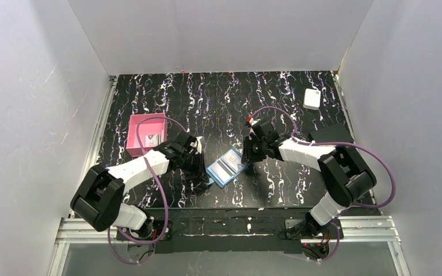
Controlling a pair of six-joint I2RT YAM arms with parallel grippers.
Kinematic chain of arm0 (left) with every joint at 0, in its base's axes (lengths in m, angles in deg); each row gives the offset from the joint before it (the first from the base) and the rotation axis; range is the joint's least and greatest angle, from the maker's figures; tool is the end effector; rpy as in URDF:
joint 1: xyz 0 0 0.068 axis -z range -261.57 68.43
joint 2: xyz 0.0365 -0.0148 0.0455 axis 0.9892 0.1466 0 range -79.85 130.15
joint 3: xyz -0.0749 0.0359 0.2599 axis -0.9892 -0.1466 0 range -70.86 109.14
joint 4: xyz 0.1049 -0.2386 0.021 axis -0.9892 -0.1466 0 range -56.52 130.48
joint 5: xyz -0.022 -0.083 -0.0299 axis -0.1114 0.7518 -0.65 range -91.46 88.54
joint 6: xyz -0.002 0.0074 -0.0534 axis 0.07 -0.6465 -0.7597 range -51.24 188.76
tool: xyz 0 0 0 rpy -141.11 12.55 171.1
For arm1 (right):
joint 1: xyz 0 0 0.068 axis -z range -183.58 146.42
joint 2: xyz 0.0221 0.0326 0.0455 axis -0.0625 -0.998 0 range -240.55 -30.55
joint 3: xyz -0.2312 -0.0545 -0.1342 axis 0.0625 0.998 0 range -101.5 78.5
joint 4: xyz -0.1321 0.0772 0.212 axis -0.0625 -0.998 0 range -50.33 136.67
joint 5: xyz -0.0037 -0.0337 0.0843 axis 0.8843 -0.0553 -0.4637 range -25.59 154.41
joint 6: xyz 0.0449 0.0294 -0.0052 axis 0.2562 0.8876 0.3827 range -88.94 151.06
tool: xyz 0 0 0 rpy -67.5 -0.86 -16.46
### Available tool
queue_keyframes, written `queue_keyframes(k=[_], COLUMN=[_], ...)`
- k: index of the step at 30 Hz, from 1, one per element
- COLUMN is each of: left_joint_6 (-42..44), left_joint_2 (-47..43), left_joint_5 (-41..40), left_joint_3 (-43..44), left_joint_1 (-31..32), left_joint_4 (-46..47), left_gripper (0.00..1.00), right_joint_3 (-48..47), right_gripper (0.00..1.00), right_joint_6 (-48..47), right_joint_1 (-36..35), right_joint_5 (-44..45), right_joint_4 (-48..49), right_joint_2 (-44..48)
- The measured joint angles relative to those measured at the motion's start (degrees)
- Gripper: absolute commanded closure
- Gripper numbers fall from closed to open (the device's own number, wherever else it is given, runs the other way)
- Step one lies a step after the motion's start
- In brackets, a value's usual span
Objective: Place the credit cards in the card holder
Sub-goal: Close the card holder at the center of the board.
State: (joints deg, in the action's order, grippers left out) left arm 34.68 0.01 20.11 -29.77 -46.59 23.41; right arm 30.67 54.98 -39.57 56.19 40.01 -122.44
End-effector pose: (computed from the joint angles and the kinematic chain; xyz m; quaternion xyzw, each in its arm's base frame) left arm 0.2074 -0.1612 0.1781 0.0623 0.9385 -0.3109 0.1363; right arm 0.2523 0.1896 0.1656 -0.1227 0.9317 0.2259 0.2567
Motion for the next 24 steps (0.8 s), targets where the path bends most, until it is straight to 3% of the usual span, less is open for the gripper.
queue_keyframes(k=[12, 18, 24], left_joint_6=[0.64, 0.62, 0.6], left_joint_2=[-8.35, -1.6, 9.98], left_joint_5=[-0.68, 1.13, 2.17], left_joint_3=[9.04, 15.57, 22.74], left_joint_1=[0.0, 0.33, 3.52], left_joint_4=[-6.57, -6.24, -4.89], left_gripper=[1.0, 1.0, 1.0], right_joint_3=[3.27, 5.63, 10.33], right_gripper=[0.66, 0.55, 0.44], right_joint_6=[7.19, 10.72, 15.15], right_joint_1=[-7.36, -6.13, 1.0], right_joint_5=[-4.67, -4.44, -3.66], right_joint_4=[5.78, 5.52, 7.1], right_joint_2=[0.29, 6.6, 15.24])
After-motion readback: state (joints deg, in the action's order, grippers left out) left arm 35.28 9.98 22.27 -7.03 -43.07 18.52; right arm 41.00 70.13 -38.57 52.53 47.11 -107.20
